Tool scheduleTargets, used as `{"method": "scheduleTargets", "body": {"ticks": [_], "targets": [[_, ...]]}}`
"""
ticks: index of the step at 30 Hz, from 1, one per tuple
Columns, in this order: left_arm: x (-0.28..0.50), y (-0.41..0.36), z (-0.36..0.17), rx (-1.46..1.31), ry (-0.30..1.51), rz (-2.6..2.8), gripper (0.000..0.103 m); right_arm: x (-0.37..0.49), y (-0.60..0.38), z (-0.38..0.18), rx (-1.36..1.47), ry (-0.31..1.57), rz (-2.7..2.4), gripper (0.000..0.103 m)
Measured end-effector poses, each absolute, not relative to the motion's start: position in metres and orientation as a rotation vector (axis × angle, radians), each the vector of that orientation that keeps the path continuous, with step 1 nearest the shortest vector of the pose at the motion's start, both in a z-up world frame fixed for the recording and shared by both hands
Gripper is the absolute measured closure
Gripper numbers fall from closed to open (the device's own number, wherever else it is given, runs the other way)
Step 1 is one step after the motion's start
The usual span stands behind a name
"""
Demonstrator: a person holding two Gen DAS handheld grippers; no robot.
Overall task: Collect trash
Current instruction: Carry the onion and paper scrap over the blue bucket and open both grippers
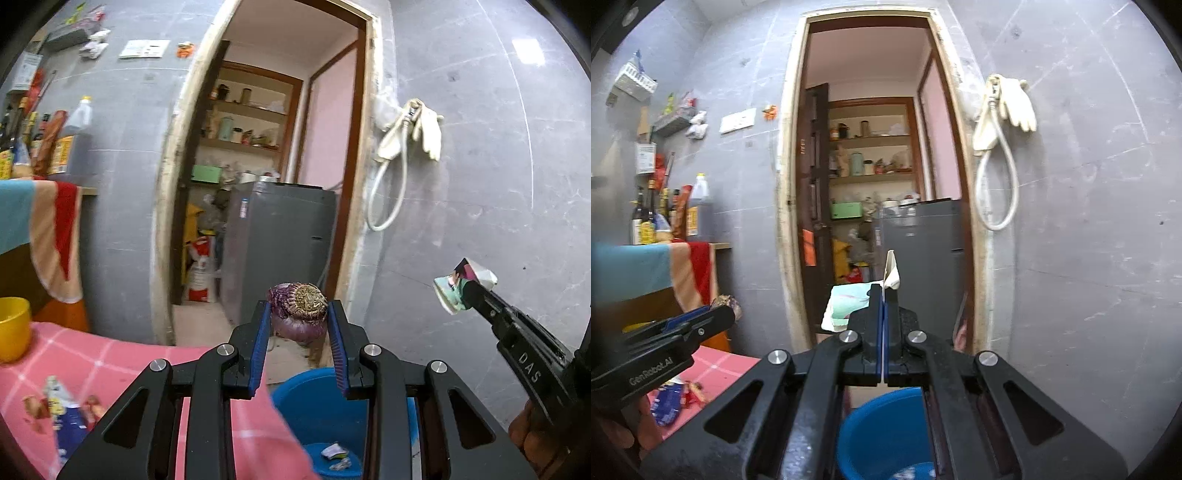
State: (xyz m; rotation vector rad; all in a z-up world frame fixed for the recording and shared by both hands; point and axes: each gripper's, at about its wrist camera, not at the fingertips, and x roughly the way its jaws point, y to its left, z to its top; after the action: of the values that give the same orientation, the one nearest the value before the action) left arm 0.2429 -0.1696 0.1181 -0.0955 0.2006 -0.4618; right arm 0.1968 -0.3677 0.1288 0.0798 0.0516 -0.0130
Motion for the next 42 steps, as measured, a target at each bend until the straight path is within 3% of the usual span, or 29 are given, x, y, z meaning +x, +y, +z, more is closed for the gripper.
{"method": "scheduleTargets", "body": {"ticks": [24,27,33,42], "targets": [[0.340,-0.241,0.043,-0.112,0.717,-0.541,0.074,0.270,-0.439,0.059,0.200,0.464,-0.037,0.079],[0.342,-0.237,0.039,-0.127,0.735,-0.534,0.067,0.274,-0.440,0.055,0.218,0.487,-0.029,0.076],[0.339,-0.229,0.042,-0.131,0.722,-0.521,0.061,0.274,-0.437,0.055,0.216,0.490,-0.021,0.062],[0.324,-0.196,0.068,-0.156,0.588,-0.446,0.040,0.260,-0.427,0.072,0.209,0.380,-0.016,0.032]]}}
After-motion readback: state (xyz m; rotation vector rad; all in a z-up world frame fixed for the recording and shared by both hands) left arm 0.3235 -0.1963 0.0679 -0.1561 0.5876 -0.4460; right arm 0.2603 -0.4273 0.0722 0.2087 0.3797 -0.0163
